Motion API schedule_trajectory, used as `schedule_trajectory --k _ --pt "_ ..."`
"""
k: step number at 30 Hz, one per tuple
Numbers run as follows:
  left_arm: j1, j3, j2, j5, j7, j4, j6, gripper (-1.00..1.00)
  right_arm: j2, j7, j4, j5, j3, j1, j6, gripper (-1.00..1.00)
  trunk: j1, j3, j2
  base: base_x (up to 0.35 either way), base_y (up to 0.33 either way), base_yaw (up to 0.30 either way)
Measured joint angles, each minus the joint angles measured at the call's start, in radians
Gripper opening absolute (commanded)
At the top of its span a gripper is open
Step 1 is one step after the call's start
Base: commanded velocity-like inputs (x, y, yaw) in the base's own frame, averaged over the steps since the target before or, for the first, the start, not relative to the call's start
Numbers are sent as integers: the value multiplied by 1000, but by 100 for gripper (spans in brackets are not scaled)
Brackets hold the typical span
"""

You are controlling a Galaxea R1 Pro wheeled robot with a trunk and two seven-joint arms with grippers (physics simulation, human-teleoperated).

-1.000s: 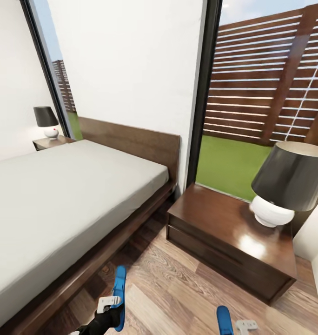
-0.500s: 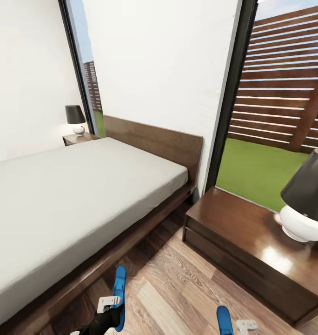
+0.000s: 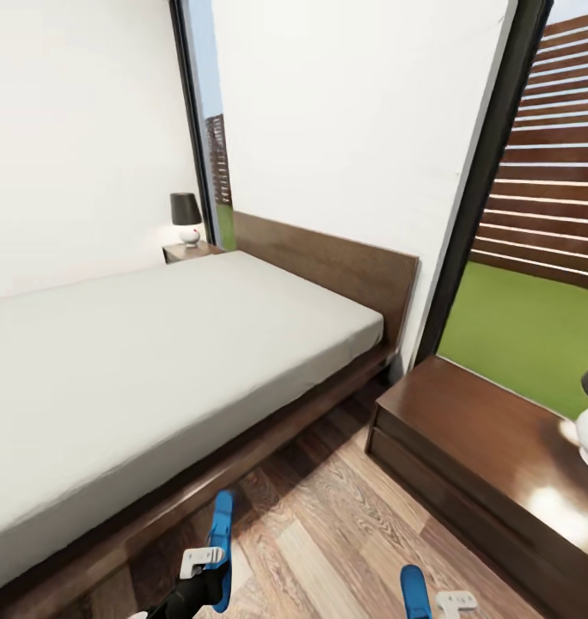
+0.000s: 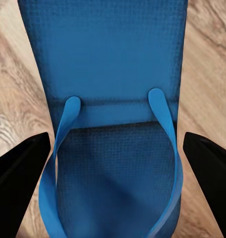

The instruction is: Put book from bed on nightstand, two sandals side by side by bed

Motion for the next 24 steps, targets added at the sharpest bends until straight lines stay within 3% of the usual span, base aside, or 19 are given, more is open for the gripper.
schedule_trajectory --k 24 --pt "0 0 0 0 0 0 0 -100 0 0 0 0 0 0 0 -100 0 0 0 0 -4 287"
